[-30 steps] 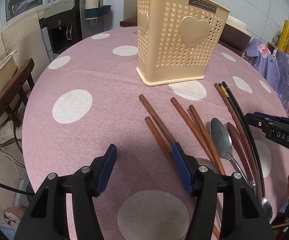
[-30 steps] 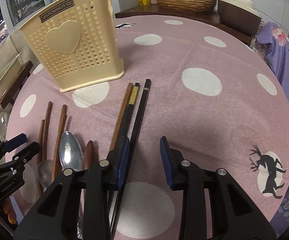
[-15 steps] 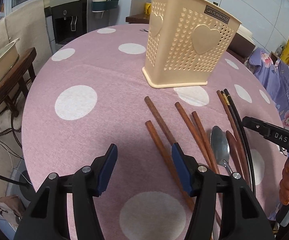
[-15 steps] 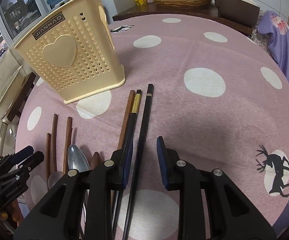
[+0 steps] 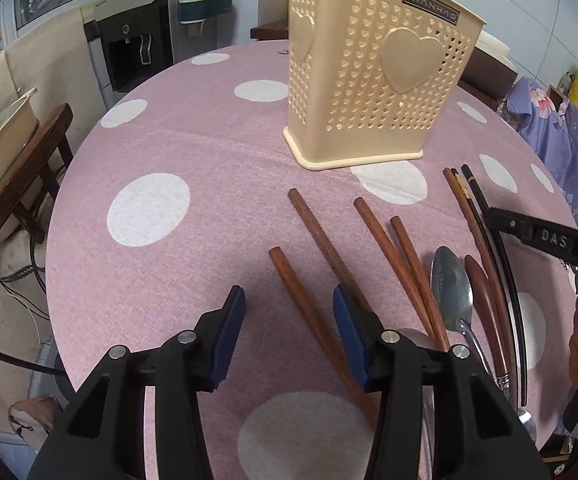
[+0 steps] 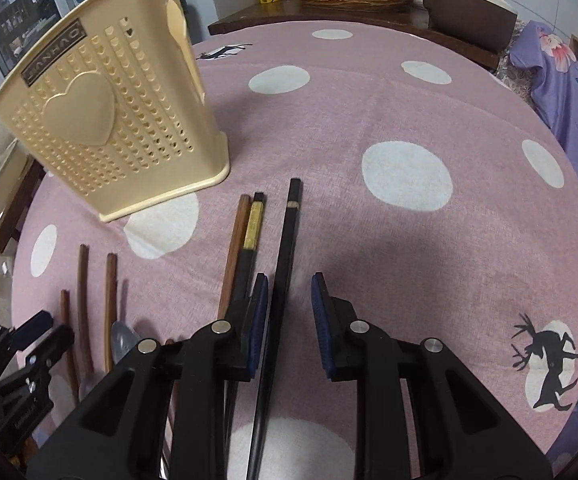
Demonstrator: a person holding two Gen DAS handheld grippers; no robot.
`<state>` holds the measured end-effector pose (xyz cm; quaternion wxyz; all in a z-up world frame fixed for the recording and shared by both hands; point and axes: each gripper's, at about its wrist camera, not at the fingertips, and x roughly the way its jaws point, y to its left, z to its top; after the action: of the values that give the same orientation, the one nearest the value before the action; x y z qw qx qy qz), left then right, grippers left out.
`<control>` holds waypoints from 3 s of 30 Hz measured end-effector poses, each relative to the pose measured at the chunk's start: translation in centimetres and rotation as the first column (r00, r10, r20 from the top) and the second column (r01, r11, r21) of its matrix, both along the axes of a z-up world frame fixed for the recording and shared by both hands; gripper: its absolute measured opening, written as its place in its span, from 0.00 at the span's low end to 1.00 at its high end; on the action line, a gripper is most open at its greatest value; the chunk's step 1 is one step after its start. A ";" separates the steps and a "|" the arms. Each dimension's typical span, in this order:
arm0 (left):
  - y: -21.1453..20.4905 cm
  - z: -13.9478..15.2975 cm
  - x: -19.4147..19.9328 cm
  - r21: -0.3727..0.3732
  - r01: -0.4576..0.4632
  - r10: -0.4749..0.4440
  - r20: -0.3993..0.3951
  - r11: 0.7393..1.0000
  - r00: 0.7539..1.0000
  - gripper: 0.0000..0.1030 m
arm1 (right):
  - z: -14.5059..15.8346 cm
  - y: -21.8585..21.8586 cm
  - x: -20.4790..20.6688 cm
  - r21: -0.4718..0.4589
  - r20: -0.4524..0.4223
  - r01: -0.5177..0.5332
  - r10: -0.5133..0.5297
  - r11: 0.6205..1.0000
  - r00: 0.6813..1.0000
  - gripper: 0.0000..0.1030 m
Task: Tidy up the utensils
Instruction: 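Grasp a black chopstick with the right tool while the left tool grasps a brown wooden chopstick, then lift both chopsticks and lower them into the beige basket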
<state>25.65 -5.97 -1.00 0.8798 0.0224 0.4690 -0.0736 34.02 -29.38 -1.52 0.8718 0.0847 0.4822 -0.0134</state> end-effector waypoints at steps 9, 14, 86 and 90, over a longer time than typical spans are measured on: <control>-1.1 -0.2 0.0 0.056 -0.020 0.020 0.016 0.998 1.000 0.28 | -0.1 0.4 1.6 -0.051 -0.005 0.027 -0.028 0.998 1.000 0.14; -1.9 -0.2 0.4 0.098 -0.011 0.008 0.034 0.995 0.999 0.14 | -0.1 0.4 2.4 -0.057 0.004 0.039 -0.039 0.998 0.999 0.08; -0.5 32.9 4.0 -0.201 0.045 0.093 0.629 0.979 0.772 0.07 | 31.8 3.2 0.9 -0.007 0.639 -0.107 0.087 0.994 0.765 0.08; -1.3 29.0 5.5 -0.213 0.047 0.085 0.571 0.976 0.817 0.07 | 27.8 3.7 3.0 0.017 0.579 -0.112 0.081 0.994 0.811 0.08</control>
<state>31.15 -7.23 27.97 0.9781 -0.0572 0.1701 -0.1054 37.03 -25.66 26.23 0.9740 0.0819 0.1994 0.0691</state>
